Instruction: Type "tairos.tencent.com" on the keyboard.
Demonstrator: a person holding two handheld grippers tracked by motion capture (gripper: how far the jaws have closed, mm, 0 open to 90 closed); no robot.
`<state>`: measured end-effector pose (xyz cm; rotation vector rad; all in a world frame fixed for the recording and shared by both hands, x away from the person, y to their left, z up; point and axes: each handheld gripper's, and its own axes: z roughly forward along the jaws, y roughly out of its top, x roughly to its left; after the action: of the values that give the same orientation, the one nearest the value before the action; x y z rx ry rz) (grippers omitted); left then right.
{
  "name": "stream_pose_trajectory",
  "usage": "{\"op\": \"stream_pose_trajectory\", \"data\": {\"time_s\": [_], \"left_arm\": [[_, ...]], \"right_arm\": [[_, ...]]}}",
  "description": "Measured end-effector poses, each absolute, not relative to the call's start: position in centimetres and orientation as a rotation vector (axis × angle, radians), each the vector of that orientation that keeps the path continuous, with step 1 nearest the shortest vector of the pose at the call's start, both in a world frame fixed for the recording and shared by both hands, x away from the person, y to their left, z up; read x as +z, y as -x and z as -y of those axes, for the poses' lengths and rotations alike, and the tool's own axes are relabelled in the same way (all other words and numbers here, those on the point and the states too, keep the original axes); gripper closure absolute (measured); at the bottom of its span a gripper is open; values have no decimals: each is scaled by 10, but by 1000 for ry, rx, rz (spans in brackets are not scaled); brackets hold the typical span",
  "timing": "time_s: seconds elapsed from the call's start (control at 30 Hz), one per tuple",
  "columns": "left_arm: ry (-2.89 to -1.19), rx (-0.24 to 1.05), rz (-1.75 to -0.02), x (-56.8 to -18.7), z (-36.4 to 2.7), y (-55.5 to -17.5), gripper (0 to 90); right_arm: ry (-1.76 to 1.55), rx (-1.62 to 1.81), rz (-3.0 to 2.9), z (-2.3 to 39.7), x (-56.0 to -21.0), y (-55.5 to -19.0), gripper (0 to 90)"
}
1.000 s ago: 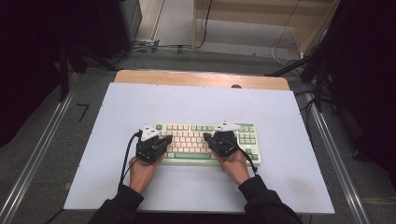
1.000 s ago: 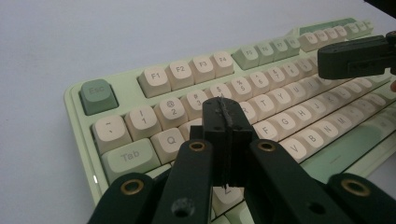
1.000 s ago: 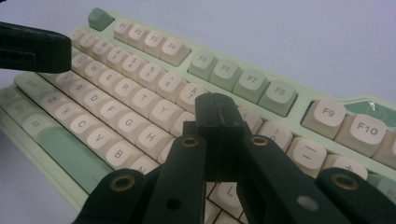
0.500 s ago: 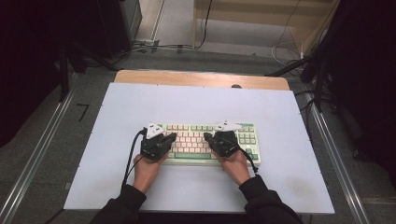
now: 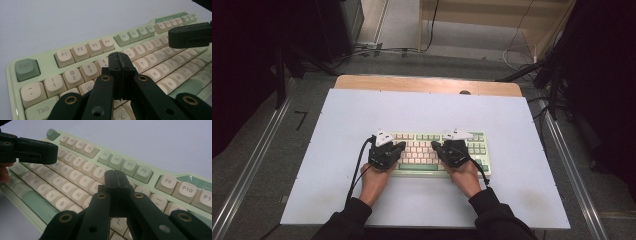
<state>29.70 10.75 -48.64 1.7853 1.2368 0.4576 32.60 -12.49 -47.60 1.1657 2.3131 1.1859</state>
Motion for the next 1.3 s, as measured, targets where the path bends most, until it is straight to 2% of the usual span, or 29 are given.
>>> {"op": "stream_pose_trajectory", "data": {"time_s": [1.3], "left_arm": [[-1783, 450, -1235, -486, -104, -301, 900]], "right_arm": [[-1167, 1187, -2302, 127, -475, -325, 875]]}}
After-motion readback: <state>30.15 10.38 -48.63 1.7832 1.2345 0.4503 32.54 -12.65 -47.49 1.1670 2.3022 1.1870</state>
